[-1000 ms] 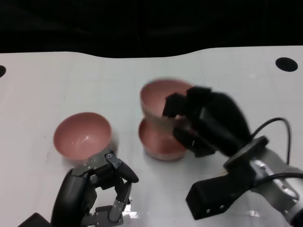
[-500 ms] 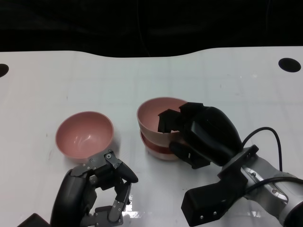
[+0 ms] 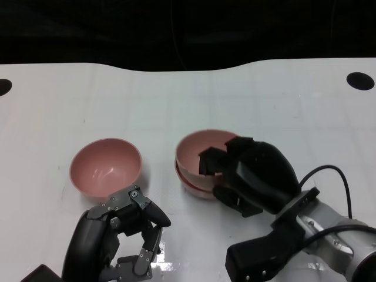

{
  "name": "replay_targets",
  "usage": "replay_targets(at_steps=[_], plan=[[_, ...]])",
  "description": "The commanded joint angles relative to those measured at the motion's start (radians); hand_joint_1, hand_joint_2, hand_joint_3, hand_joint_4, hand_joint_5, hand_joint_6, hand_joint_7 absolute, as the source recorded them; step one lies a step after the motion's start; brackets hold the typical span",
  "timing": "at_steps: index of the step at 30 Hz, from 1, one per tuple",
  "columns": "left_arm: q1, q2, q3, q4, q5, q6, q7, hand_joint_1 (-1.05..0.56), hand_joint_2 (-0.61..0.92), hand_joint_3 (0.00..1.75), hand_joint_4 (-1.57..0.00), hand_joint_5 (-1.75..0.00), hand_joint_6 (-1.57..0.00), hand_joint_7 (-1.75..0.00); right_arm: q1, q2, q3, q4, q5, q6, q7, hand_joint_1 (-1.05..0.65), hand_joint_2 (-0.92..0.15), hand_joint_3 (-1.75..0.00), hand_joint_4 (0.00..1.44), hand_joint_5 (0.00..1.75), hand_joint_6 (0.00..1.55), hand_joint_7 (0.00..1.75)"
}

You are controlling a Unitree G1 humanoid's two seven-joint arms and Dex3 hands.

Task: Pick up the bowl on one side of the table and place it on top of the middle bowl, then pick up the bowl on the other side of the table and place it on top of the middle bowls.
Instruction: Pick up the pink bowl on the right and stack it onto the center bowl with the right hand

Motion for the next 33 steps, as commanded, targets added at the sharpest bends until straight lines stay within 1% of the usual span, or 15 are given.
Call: replay_targets(at_steps=[1, 2, 4, 7, 12, 13, 14, 16, 18, 21, 24, 26, 28, 33], plan=[[0.005, 0.008, 0.002, -0.008, -0.010, 0.001, 0.000, -0.20, 0.44, 1.24, -0.79, -1.68, -0.80, -1.32, -0.003, -0.022, 0.016, -0.024, -0.019, 0.085, 0.088, -0.34, -0.80, -0.38, 0.82, 0.76, 0.85, 0.36], [0.006, 0.008, 0.002, -0.009, -0.009, 0.003, 0.001, -0.20, 0.44, 1.24, -0.79, -1.68, -0.80, -1.32, 0.000, -0.024, 0.019, -0.035, -0.018, 0.100, 0.110, -0.37, -0.86, -0.30, 0.78, 0.57, 0.83, 0.21], [0.006, 0.008, 0.001, -0.011, -0.009, 0.005, 0.001, -0.20, 0.44, 1.24, -0.79, -1.68, -0.80, -1.32, 0.004, -0.027, 0.022, -0.051, -0.014, 0.114, 0.131, -0.40, -0.91, -0.24, 0.74, 0.42, 0.82, 0.08], [0.006, 0.008, 0.001, -0.011, -0.009, 0.005, 0.001, -0.20, 0.44, 1.25, -0.79, -1.68, -0.80, -1.32, 0.008, -0.029, 0.024, -0.064, -0.010, 0.124, 0.141, -0.40, -0.92, -0.22, 0.74, 0.37, 0.81, 0.05], [0.006, 0.008, 0.001, -0.011, -0.009, 0.005, 0.001, -0.20, 0.44, 1.25, -0.79, -1.68, -0.81, -1.32, 0.010, -0.031, 0.028, -0.071, -0.007, 0.130, 0.145, -0.40, -0.92, -0.22, 0.75, 0.36, 0.82, 0.04], [0.008, 0.008, 0.001, -0.010, -0.012, 0.004, -0.001, -0.20, 0.44, 1.24, -0.80, -1.68, -0.80, -1.32, 0.030, -0.036, 0.026, -0.121, -0.006, 0.162, 0.201, -0.48, -0.92, -0.24, 0.65, 0.30, 0.71, 0.03], [0.009, 0.008, 0.000, -0.010, -0.014, 0.004, -0.003, -0.20, 0.45, 1.23, -0.80, -1.67, -0.80, -1.31, 0.046, -0.041, 0.025, -0.161, -0.005, 0.187, 0.245, -0.63, -0.92, -0.35, 0.43, 0.20, 0.50, 0.02], [0.007, 0.007, -0.002, -0.009, -0.018, 0.008, -0.005, -0.20, 0.46, 1.20, -0.80, -1.67, -0.81, -1.29, 0.098, -0.053, -0.005, -0.295, 0.037, 0.221, 0.341, -0.77, -0.92, -0.46, 0.23, 0.11, 0.31, 0.01], [0.005, 0.007, -0.003, -0.006, -0.027, 0.012, -0.008, -0.19, 0.47, 1.19, -0.80, -1.67, -0.81, -1.29, 0.135, -0.057, -0.032, -0.387, 0.076, 0.240, 0.399, -0.81, -0.92, -0.49, 0.18, 0.08, 0.25, 0.00], [0.000, 0.008, -0.003, 0.004, -0.031, 0.004, -0.009, -0.20, 0.48, 1.17, -0.80, -1.67, -0.81, -1.29, 0.175, -0.056, -0.063, -0.476, 0.118, 0.264, 0.457, -0.83, -0.92, -0.49, 0.16, 0.08, 0.23, 0.00], [-0.001, 0.009, -0.003, 0.006, -0.030, 0.001, -0.008, -0.20, 0.48, 1.17, -0.80, -1.67, -0.81, -1.29, 0.186, -0.056, -0.069, -0.502, 0.124, 0.275, 0.478, -0.83, -0.92, -0.49, 0.15, 0.09, 0.22, 0.00], [-0.004, 0.009, -0.002, 0.014, -0.022, -0.009, -0.004, -0.20, 0.48, 1.17, -0.79, -1.67, -0.81, -1.29, 0.214, -0.072, -0.090, -0.562, 0.153, 0.272, 0.509, -0.83, -0.92, -0.48, 0.14, 0.09, 0.21, 0.00], [-0.005, 0.009, -0.002, 0.018, -0.018, -0.014, -0.002, -0.20, 0.48, 1.17, -0.79, -1.67, -0.81, -1.29, 0.229, -0.078, -0.101, -0.592, 0.165, 0.272, 0.527, -0.83, -0.92, -0.49, 0.14, 0.09, 0.20, 0.00], [-0.005, 0.008, 0.000, 0.029, -0.010, -0.037, 0.001, -0.20, 0.48, 1.17, -0.78, -1.67, -0.80, -1.29, 0.296, -0.098, -0.154, -0.698, 0.214, 0.253, 0.536, -0.81, -0.92, -0.49, 0.09, 0.08, 0.13, 0.00]])
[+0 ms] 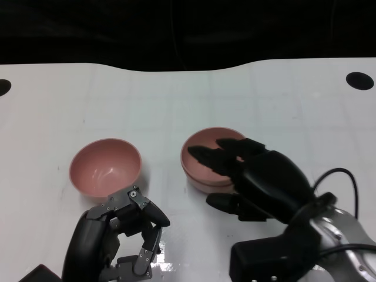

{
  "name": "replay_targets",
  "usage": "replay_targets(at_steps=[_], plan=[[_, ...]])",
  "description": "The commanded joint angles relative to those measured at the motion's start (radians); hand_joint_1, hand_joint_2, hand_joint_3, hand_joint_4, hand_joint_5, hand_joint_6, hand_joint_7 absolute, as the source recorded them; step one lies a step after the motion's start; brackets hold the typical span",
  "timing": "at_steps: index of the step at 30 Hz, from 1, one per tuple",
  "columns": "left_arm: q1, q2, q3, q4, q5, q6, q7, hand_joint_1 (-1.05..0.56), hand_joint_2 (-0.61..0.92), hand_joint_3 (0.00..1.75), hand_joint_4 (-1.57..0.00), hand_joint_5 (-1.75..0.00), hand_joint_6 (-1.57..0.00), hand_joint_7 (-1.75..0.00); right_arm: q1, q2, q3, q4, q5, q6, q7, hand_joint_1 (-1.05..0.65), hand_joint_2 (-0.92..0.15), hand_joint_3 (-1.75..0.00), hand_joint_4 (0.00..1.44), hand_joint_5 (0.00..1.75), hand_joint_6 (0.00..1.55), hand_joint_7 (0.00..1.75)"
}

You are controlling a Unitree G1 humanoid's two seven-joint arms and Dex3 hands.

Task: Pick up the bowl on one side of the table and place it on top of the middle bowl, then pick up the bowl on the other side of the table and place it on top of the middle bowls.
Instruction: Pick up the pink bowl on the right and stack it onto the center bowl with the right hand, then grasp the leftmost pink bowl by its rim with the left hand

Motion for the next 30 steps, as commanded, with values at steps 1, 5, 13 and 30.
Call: replay_targets(at_steps=[1, 5, 13, 30], plan=[[0.002, 0.008, 0.002, 0.006, 0.008, -0.023, 0.002, -0.20, 0.49, 1.17, -0.78, -1.67, -0.80, -1.29, 0.056, -0.028, -0.049, -0.077, 0.040, -0.026, -0.009, -0.80, -0.92, -0.49, 0.09, 0.08, 0.12, 0.00], [0.006, 0.007, 0.004, -0.006, 0.009, -0.005, 0.010, -0.21, 0.47, 1.18, -0.78, -1.68, -0.81, -1.31, 0.170, -0.048, -0.122, -0.164, 0.121, -0.099, -0.045, -0.72, -0.92, -0.39, 0.01, 0.49, 0.18, 0.04], [0.011, -0.002, 0.010, -0.023, 0.014, 0.005, 0.025, -0.20, 0.44, 1.23, -0.76, -1.63, -0.81, -1.32, 0.310, -0.064, -0.213, -0.151, 0.249, -0.318, -0.120, -0.52, -0.92, -0.23, 0.22, 0.95, 0.51, 0.22], [0.005, 0.113, 0.051, -0.270, 0.220, 0.198, 0.087, -0.40, 0.86, 0.09, -0.44, -0.84, -0.56, -0.21, 0.539, 0.041, -0.341, -0.090, 0.658, -0.508, -0.067, -0.03, -0.28, -1.58, 0.92, 1.65, 0.93, 1.20]])
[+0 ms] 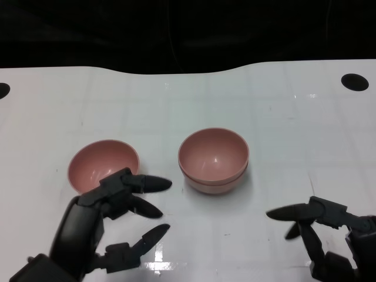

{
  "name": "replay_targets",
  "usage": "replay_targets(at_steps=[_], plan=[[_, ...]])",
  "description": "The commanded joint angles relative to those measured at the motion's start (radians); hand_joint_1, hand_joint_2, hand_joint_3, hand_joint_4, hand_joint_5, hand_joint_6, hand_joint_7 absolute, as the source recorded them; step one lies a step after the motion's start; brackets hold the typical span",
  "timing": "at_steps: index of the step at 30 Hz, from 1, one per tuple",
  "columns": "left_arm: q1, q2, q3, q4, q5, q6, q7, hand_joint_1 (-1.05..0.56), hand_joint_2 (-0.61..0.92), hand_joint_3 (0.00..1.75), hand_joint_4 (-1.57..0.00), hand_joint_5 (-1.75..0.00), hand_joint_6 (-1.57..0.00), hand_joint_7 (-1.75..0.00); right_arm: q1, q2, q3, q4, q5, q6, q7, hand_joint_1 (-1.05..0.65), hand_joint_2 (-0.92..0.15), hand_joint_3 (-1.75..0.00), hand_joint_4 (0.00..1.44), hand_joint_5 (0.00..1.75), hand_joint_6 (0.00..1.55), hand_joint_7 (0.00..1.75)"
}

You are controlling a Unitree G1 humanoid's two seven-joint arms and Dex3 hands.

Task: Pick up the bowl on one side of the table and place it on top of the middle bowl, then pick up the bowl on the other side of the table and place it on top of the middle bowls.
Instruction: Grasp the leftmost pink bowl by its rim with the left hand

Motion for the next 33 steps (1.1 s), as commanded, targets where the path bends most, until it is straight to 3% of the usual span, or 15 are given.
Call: replay_targets(at_steps=[1, 4, 7, 10, 15, 19, 23, 27, 33], plan=[[-0.021, 0.056, 0.022, -0.043, 0.102, 0.030, 0.034, -0.42, 0.87, 0.07, -0.44, -0.81, -0.56, -0.18, -0.004, 0.020, -0.024, 0.032, 0.058, 0.023, 0.031, -0.04, -0.28, -1.59, 0.91, 1.69, 0.91, 1.26], [-0.043, 0.093, 0.027, -0.071, 0.176, 0.075, 0.037, -0.47, 0.90, 0.03, -0.34, -0.74, -0.48, -0.10, -0.014, 0.043, -0.036, 0.059, 0.085, 0.047, 0.054, -0.08, -0.28, -1.56, 0.91, 1.74, 0.84, 1.44], [-0.061, 0.114, 0.031, -0.083, 0.215, 0.102, 0.038, -0.48, 0.91, 0.02, -0.29, -0.71, -0.44, -0.06, -0.017, 0.058, -0.045, 0.065, 0.095, 0.073, 0.074, -0.09, -0.29, -1.56, 0.92, 1.75, 0.83, 1.49], [-0.103, 0.191, 0.033, -0.088, 0.397, 0.127, 0.064, -0.53, 0.92, 0.02, -0.24, -0.65, -0.40, -0.03, -0.021, 0.076, -0.048, 0.061, 0.091, 0.114, 0.081, -0.08, -0.30, -1.57, 0.94, 1.75, 0.82, 1.52], [-0.154, 0.254, 0.018, -0.084, 0.553, 0.184, 0.069, -0.54, 0.91, 0.00, -0.27, -0.49, -0.42, -0.01, -0.016, 0.090, -0.050, 0.049, 0.078, 0.135, 0.091, -0.05, -0.29, -1.60, 0.95, 1.75, 0.82, 1.55], [-0.209, 0.297, -0.015, -0.048, 0.672, 0.230, 0.059, -0.54, 0.90, 0.00, -0.26, -0.47, -0.38, 0.00, -0.012, 0.095, -0.052, 0.044, 0.064, 0.140, 0.099, -0.04, -0.28, -1.61, 0.95, 1.75, 0.80, 1.56], [-0.271, 0.342, -0.067, 0.005, 0.745, 0.306, -0.025, -0.52, 0.90, 0.00, -0.29, -0.46, -0.39, -0.01, -0.008, 0.105, -0.050, 0.037, 0.034, 0.138, 0.093, -0.04, -0.26, -1.61, 0.95, 1.75, 0.80, 1.55], [-0.329, 0.358, -0.116, 0.056, 0.787, 0.380, -0.096, -0.53, 0.92, 0.01, -0.34, -0.35, -0.39, 0.00, -0.009, 0.115, -0.051, 0.028, 0.027, 0.146, 0.097, -0.04, -0.26, -1.62, 0.94, 1.75, 0.81, 1.52], [-0.337, 0.369, -0.133, 0.053, 0.783, 0.407, -0.100, -0.53, 0.92, 0.01, -0.39, -0.26, -0.39, 0.00, -0.008, 0.118, -0.053, 0.026, 0.026, 0.148, 0.099, -0.04, -0.25, -1.63, 0.94, 1.75, 0.81, 1.51]])
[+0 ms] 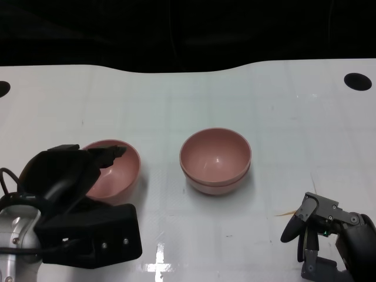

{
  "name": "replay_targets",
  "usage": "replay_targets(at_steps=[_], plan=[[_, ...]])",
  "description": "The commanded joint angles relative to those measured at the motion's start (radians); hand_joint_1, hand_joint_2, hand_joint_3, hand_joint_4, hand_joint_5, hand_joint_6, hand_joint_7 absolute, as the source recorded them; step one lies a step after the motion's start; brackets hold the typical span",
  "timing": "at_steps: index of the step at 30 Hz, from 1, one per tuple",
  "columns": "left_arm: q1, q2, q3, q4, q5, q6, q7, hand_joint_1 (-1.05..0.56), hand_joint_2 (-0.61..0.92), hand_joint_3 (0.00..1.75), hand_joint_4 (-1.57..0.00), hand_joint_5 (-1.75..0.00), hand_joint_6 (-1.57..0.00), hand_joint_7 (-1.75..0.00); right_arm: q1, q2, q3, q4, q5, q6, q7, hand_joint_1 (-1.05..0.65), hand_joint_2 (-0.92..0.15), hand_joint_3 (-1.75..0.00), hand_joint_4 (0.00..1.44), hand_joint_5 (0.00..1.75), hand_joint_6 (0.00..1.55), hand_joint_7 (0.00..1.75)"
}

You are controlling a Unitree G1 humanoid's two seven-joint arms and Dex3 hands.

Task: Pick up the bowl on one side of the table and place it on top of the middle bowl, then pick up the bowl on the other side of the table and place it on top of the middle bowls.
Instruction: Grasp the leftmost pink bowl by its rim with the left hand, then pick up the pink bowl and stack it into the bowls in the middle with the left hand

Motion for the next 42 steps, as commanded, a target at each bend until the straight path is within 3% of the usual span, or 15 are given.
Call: replay_targets(at_steps=[1, 10, 11, 12, 13, 14, 16, 20, 26, 28, 29, 32, 35, 38, 42], plan=[[-0.009, 0.024, -0.005, 0.004, 0.001, 0.014, -0.009, -0.53, 0.92, 0.01, -0.39, -0.25, -0.39, 0.00, 0.005, 0.000, -0.009, -0.011, 0.001, 0.007, 0.004, -0.04, -0.25, -1.63, 0.94, 1.75, 0.81, 1.51], [-0.010, 0.031, -0.012, 0.002, -0.005, 0.023, -0.005, -0.53, 0.92, 0.01, -0.41, -0.21, -0.39, 0.00, 0.005, 0.000, -0.010, -0.011, 0.001, 0.007, 0.004, -0.04, -0.25, -1.63, 0.94, 1.75, 0.82, 1.50], [-0.080, 0.043, -0.067, 0.102, 0.028, 0.025, -0.067, -0.53, 0.92, 0.01, -0.41, -0.21, -0.39, 0.00, 0.003, 0.004, -0.002, -0.027, 0.003, 0.025, 0.009, -0.04, -0.25, -1.63, 0.94, 1.75, 0.82, 1.50], [-0.174, 0.029, -0.119, 0.285, 0.042, -0.021, -0.053, -0.55, 0.92, 0.06, -0.45, -0.17, -0.37, 0.00, 0.001, 0.008, 0.002, -0.040, 0.002, 0.042, 0.010, -0.04, -0.25, -1.63, 0.94, 1.75, 0.83, 1.51], [-0.243, 0.019, -0.158, 0.421, 0.049, -0.056, -0.037, -0.36, 0.92, 0.16, -0.65, -0.94, -0.76, -0.25, 0.000, 0.011, 0.004, -0.050, 0.001, 0.056, 0.011, -0.04, -0.25, -1.63, 0.94, 1.75, 0.83, 1.50], [-0.286, 0.013, -0.182, 0.511, 0.047, -0.086, -0.012, -0.30, 0.92, 0.19, -0.69, -1.28, -0.88, -0.34, 0.003, 0.011, 0.005, -0.059, 0.000, 0.061, 0.011, -0.04, -0.25, -1.62, 0.93, 1.75, 0.84, 1.49], [-0.315, 0.008, -0.200, 0.576, 0.040, -0.110, 0.023, -0.27, 0.92, 0.18, -0.71, -1.60, -0.93, -0.31, 0.008, 0.009, 0.004, -0.065, -0.001, 0.060, 0.009, -0.03, -0.25, -1.62, 0.92, 1.75, 0.84, 1.48], [-0.354, 0.002, -0.225, 0.657, 0.023, -0.136, 0.072, -0.26, 0.92, 0.16, -0.72, -1.72, -0.99, -0.22, 0.013, 0.006, 0.001, -0.077, 0.000, 0.062, 0.013, -0.03, -0.26, -1.60, 0.92, 1.75, 0.84, 1.47], [-0.367, -0.003, -0.233, 0.686, -0.008, -0.166, 0.141, -0.26, 0.92, 0.18, -0.70, -1.74, -1.03, -0.38, 0.015, 0.005, -0.002, -0.084, 0.005, 0.070, 0.020, -0.05, -0.26, -1.60, 0.92, 1.75, 0.85, 1.47], [-0.361, 0.002, -0.228, 0.678, -0.017, -0.193, 0.191, -0.25, 0.92, 0.17, -0.73, -1.75, -0.89, -0.75, 0.014, 0.005, -0.003, -0.080, 0.005, 0.065, 0.021, -0.05, -0.26, -1.60, 0.92, 1.75, 0.85, 1.47], [-0.356, 0.005, -0.223, 0.669, -0.023, -0.209, 0.222, -0.25, 0.92, 0.19, -0.76, -1.75, -0.85, -0.85, 0.014, 0.005, -0.003, -0.079, 0.004, 0.063, 0.021, -0.05, -0.26, -1.60, 0.92, 1.75, 0.85, 1.47], [-0.349, 0.012, -0.212, 0.648, -0.034, -0.245, 0.286, -0.24, 0.90, 0.33, -0.81, -1.75, -0.64, -1.46, 0.012, 0.006, -0.003, -0.073, 0.004, 0.056, 0.021, -0.05, -0.25, -1.61, 0.92, 1.75, 0.85, 1.47], [-0.347, 0.013, -0.197, 0.600, -0.049, -0.281, 0.338, -0.22, 0.82, 0.51, -0.85, -1.75, -0.57, -1.70, 0.008, 0.005, -0.002, -0.064, 0.000, 0.047, 0.020, -0.05, -0.25, -1.62, 0.93, 1.75, 0.85, 1.47], [-0.354, 0.011, -0.186, 0.555, -0.062, -0.312, 0.353, -0.25, 0.74, 0.62, -0.83, -1.75, -0.58, -1.66, 0.006, 0.006, -0.001, -0.057, -0.005, 0.039, 0.017, -0.05, -0.24, -1.63, 0.93, 1.75, 0.85, 1.47], [-0.376, 0.002, -0.183, 0.530, -0.070, -0.369, 0.391, -0.24, 0.68, 0.68, -0.81, -1.75, -0.68, -1.48, 0.002, 0.004, -0.003, -0.049, -0.013, 0.033, 0.016, -0.05, -0.23, -1.64, 0.93, 1.75, 0.85, 1.47]])
